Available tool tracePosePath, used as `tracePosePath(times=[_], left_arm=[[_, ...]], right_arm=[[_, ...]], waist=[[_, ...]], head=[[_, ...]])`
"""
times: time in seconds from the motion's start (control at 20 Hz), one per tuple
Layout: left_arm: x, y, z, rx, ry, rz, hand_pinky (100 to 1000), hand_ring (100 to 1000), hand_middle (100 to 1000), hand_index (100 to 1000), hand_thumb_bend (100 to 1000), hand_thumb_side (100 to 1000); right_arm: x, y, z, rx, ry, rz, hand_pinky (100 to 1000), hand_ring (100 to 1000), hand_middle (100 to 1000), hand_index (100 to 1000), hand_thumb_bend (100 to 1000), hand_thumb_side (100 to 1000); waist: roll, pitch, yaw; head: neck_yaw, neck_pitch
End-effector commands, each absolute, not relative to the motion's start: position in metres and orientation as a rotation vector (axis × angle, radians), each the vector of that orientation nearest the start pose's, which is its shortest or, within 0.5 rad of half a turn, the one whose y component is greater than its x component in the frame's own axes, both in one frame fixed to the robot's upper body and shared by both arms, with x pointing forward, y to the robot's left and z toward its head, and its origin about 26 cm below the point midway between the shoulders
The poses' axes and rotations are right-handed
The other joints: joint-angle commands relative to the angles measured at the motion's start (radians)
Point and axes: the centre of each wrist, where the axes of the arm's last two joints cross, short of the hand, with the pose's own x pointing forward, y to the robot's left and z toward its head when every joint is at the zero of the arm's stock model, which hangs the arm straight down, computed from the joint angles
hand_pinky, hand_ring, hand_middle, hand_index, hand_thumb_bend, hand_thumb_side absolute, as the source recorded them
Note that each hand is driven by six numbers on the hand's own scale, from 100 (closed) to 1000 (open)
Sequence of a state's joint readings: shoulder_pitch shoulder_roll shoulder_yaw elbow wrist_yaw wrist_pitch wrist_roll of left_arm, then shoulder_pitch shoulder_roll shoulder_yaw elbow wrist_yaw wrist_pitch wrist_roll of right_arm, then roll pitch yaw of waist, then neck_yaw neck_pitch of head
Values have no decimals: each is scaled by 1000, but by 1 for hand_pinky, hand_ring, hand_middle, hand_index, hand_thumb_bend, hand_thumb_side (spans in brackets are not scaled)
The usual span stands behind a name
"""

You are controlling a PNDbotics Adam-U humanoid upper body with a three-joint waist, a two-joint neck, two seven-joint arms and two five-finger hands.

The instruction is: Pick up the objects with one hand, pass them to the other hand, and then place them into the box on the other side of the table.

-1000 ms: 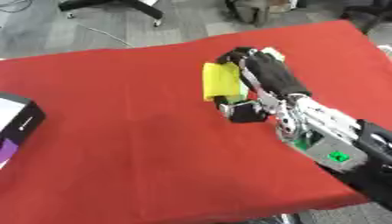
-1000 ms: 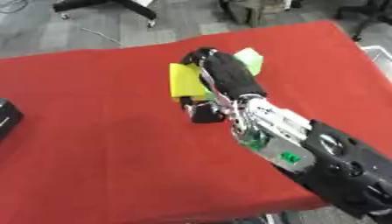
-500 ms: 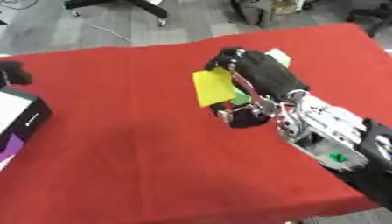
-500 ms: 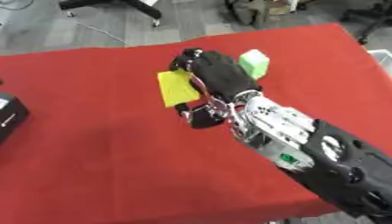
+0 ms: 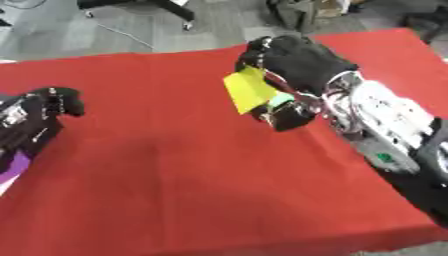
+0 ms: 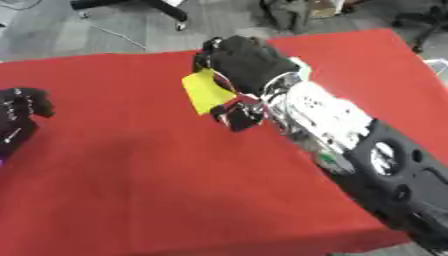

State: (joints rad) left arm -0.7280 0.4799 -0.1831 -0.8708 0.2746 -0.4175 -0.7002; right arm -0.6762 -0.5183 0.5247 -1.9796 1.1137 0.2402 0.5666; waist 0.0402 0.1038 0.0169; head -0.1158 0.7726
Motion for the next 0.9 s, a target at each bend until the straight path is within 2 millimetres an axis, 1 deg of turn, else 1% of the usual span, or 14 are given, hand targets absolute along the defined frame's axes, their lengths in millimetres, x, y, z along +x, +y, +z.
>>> tracePosePath(times=[0.05,0.1,0.35,0.5,0.65,0.9], left_arm=[[453,321,104,-401,-1822,-1306,792,709,676,843,665,883],[454,319,103,-402,-1816,-1313,792,710,677,842,685,891],[458,310,94,-411,-1796,-1333,793,711,677,836,703,895],[461,295,94,-443,-1804,-1340,794,710,676,832,705,883],[464,273,104,-500,-1828,-1349,794,709,675,830,675,847],[465,228,132,-638,-1866,-1380,796,709,673,828,660,824]], right_arm=[[293,-140,258,1595,2221,-2270,100,748,452,600,317,100],[292,-139,259,1588,2215,-2266,100,750,456,603,321,100],[291,-134,264,1568,2158,-2217,100,760,471,591,344,100],[291,-132,265,1560,2136,-2206,100,758,471,568,346,100],[290,-130,263,1558,2136,-2200,100,754,468,567,343,100],[289,-127,260,1556,2140,-2201,100,753,468,567,343,100]], waist=[[-2,-10,-3],[-2,-9,-4],[2,-6,-5],[2,-5,-5],[2,-6,-4],[3,-7,-5]], head=[[-4,-3],[-9,-3],[-22,-3],[-27,-3],[-26,-3],[-26,-3]])
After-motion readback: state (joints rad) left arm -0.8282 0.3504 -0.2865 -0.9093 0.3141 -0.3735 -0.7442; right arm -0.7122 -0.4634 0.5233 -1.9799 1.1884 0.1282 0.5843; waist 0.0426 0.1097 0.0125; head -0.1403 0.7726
